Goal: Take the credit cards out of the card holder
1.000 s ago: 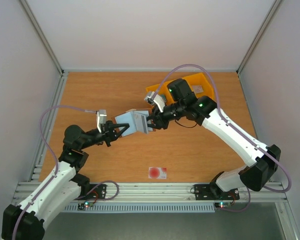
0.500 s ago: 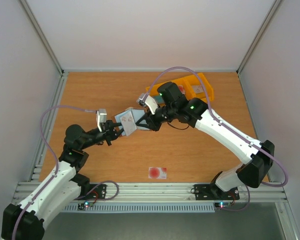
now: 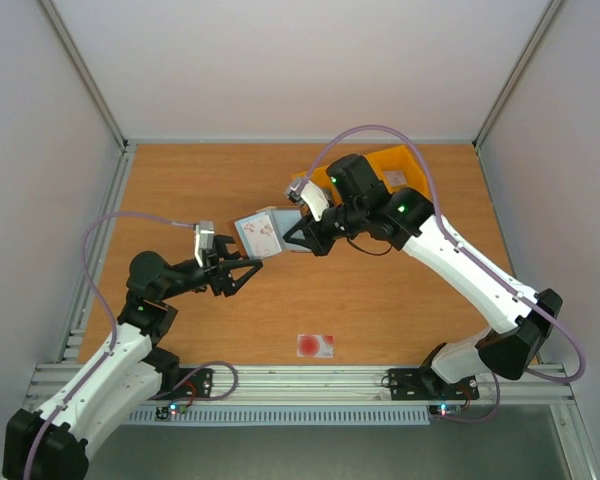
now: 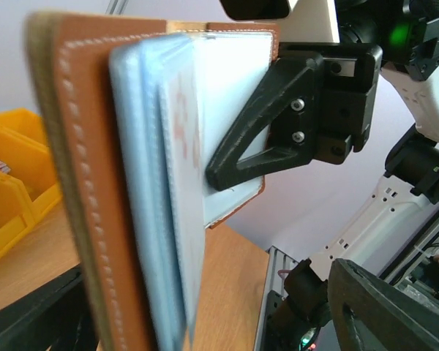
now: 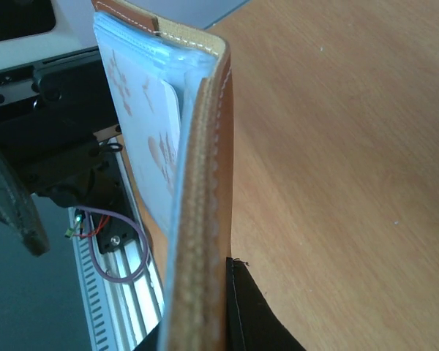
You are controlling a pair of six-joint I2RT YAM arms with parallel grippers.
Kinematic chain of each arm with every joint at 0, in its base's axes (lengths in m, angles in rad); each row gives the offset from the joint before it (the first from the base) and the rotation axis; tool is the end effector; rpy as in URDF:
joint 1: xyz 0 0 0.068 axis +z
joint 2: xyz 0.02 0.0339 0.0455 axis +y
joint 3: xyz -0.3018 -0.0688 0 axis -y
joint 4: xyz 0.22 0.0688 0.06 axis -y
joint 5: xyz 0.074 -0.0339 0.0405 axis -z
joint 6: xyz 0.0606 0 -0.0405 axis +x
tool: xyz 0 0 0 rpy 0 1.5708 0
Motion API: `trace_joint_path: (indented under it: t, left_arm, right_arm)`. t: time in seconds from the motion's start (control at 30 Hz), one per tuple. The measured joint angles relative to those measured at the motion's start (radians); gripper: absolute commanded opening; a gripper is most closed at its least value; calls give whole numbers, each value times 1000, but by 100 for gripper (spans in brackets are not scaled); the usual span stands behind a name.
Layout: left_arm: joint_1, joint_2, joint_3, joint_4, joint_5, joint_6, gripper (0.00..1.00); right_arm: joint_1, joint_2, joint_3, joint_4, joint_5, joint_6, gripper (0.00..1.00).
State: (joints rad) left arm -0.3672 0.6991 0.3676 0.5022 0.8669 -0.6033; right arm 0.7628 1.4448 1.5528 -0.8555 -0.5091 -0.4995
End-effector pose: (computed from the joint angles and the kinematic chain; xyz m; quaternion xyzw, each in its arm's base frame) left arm 0.1030 -0.0891 0.3121 0.2501 0.6184 -0.5631 0.4877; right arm 0.1874 0.2199 0.4100 -0.6047 0.6566 0.2796 0.3536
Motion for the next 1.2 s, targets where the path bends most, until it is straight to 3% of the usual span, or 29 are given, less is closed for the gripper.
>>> trace_joint_path:
  t: [0.1, 0.23, 0.47, 0.53, 0.67, 0.73, 0.83, 0.93, 1.07, 1.2]
  left_arm:
    - [0, 2, 0, 3, 0, -2, 72]
    - [0, 2, 1, 5, 0, -16, 33]
    - [0, 2, 3, 27, 15, -13, 1]
    - [0, 2, 3, 37, 32, -15, 0]
    - [-2, -1, 3, 42, 50, -20, 0]
    - [-2, -2, 3, 22, 28, -27, 0]
    - [-2, -6, 2, -36, -51, -54, 0]
    - [-2, -6, -9, -88, -129, -75, 0]
    - [-2, -5, -17, -125, -187, -79, 0]
    - [-2, -5, -18, -119, -182, -81, 0]
  right_arm:
    - [0, -8, 3, -20, -2, -6, 1]
    - [0, -14, 3, -44, -36, -34, 1]
    - [-1, -17, 5, -93, -153, -95, 1]
    - [-9, -18, 3, -97, -169, -106, 7]
    - [-60, -33, -29, -78, -236, -101, 29]
    - [-125, -57, -56, -53, -254, -77, 33]
    - [-237, -119, -91, -19, -227, -30, 31]
    - [-269, -193, -91, 2, -154, 5, 31]
    - [-127, -253, -91, 58, -118, 27, 36]
    - [18, -191, -147, 192, -232, 62, 37]
